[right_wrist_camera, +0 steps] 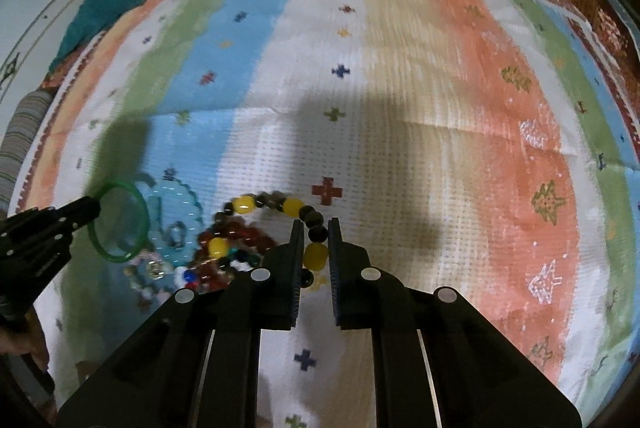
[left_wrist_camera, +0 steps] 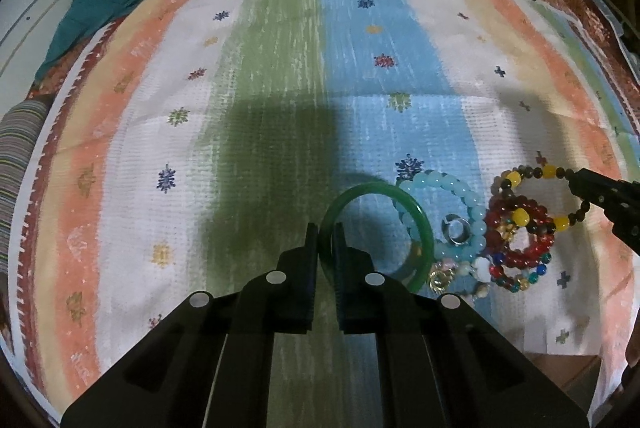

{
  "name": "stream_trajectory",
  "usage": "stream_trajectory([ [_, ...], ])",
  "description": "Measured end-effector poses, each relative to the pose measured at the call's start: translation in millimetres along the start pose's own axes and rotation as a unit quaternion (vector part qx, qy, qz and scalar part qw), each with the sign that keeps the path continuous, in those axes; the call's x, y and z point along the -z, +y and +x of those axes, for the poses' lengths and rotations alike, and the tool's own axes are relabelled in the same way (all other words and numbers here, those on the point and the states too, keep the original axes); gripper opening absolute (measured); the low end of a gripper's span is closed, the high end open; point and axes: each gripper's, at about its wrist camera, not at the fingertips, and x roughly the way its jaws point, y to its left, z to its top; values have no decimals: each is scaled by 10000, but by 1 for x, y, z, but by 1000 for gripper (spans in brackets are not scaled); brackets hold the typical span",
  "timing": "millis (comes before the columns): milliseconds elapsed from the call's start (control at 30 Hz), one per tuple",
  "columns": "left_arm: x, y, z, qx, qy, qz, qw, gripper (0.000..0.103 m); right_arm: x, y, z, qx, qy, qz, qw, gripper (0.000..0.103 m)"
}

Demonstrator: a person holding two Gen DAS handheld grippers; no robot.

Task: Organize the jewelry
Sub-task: 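Grasp the green jade bangle with left gripper while right grasps yellow-black bead bracelet, then lift and carry the bangle and bead bracelet with both grippers toward the tin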

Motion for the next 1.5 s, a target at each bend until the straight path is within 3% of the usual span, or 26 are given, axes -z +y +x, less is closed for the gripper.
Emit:
stream_trajectory([
  [233,6,0,-25,219,-209,-71,9995,7,4,9,-25,-55,-232,-117,9996,13],
  [367,8,-5,-38,290,-277,-68,9992,7,9,10,-39,-295,-385,-53,9988,13],
  [767,17,-14,-66,410,-505,7,9979,8,19,27,-86,-240,-904,-471,9945,13],
  [1500,53,-27,-117,645,-765,136,9949,8,56,38,-129,-372,-1213,-612,9900,13],
])
